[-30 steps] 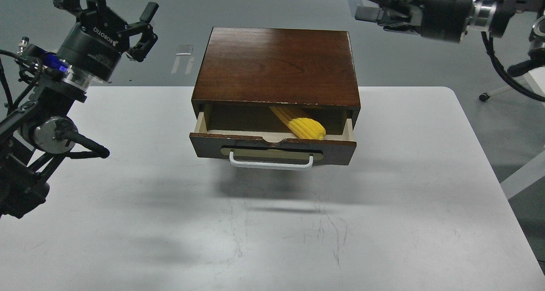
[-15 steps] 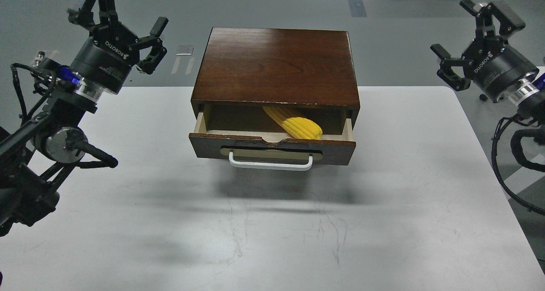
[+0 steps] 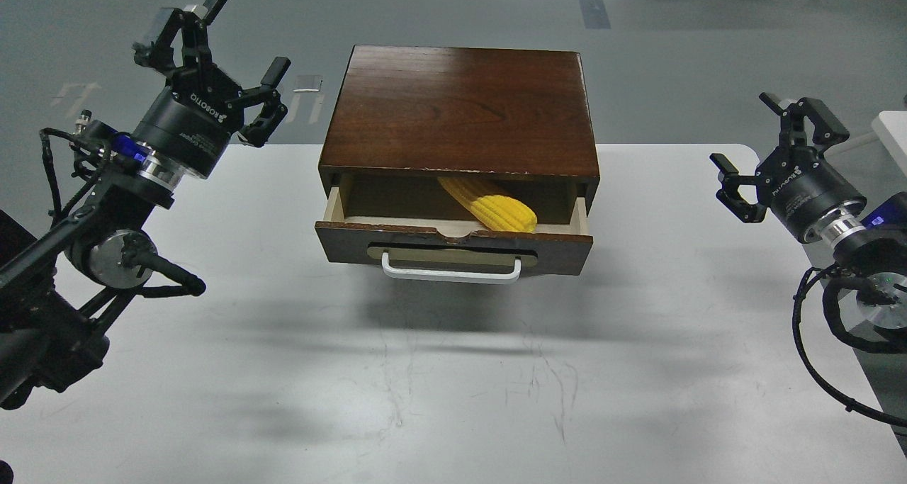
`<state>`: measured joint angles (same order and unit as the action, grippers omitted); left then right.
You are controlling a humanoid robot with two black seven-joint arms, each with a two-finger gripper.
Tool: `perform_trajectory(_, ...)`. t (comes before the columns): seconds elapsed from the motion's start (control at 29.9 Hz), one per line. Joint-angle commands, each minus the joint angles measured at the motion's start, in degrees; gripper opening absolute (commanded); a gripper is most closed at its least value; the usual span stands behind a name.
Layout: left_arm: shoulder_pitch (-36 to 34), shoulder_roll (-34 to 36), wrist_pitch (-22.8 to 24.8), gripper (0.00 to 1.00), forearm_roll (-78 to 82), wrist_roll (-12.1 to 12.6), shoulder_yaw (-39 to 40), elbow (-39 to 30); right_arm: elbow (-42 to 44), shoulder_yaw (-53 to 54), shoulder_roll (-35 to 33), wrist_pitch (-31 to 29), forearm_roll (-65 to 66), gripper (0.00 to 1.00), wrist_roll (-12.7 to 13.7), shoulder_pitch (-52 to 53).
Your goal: Put corn in drawer with both arms
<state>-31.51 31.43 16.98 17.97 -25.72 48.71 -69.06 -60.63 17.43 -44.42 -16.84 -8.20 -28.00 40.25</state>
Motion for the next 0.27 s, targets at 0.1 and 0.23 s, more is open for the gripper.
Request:
perform_trajectory(0.1, 1.0, -0.1, 0.0, 0.98, 2.8, 0.7, 0.0, 0.3, 0.2, 0.0, 0.7, 0.0, 0.1, 1.0, 0.0, -0.6)
perform_trajectory(0.23, 1.6, -0.1, 0.0, 0.98, 3.9, 0.9, 0.0, 0.3, 0.2, 0.0, 0.7, -0.1, 0.1, 1.0, 0.0, -0.6)
